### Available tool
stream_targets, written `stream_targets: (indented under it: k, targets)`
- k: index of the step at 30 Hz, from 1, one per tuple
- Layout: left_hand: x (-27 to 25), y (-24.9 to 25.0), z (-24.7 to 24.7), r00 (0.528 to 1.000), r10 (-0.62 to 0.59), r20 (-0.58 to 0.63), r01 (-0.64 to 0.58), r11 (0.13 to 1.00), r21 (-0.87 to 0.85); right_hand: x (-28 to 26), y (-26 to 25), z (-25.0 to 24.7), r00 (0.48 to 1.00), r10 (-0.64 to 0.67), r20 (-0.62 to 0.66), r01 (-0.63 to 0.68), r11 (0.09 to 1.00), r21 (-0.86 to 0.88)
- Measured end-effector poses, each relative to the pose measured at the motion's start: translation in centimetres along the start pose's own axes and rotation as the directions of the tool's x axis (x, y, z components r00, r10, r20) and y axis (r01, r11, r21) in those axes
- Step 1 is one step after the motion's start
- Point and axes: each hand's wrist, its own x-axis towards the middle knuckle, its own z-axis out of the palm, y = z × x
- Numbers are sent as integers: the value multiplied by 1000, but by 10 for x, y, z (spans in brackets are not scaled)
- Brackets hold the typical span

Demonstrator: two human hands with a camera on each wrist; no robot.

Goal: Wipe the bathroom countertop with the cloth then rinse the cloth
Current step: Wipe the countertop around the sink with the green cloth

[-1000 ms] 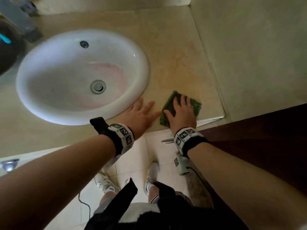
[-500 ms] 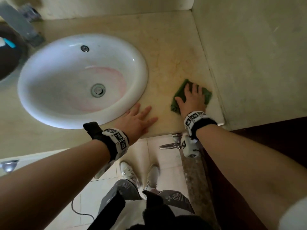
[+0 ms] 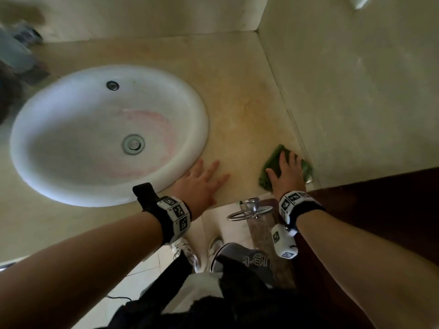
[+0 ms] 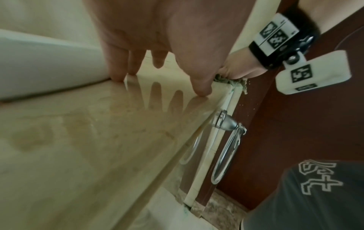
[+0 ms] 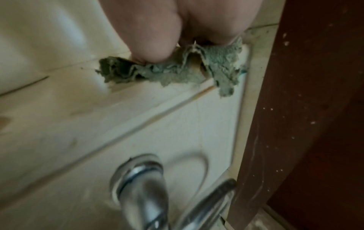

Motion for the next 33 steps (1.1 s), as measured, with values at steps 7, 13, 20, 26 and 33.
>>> stream_targets:
  k: [7, 13, 20, 26, 33]
  targets:
    - [21, -7, -11, 998, 48, 45, -48, 999, 8, 36, -7, -10, 998, 64, -11, -64, 998, 6]
    - [28, -10, -10, 996, 44, 78, -43, 999, -7, 86, -51, -21, 995, -100, 25, 102, 991, -87]
    - [27, -12, -12, 998, 24, 66, -24, 1000, -9, 54, -108, -5, 853, -495, 165, 514, 852, -102]
    - [26, -8, -22, 998, 5, 55, -2, 999, -41, 30, -30, -10, 958, -254, 131, 262, 964, -48]
    - [36, -6, -26, 997, 10, 77, -9, 1000, -20, 96, -26, -27, 995, -85, 42, 87, 996, -36]
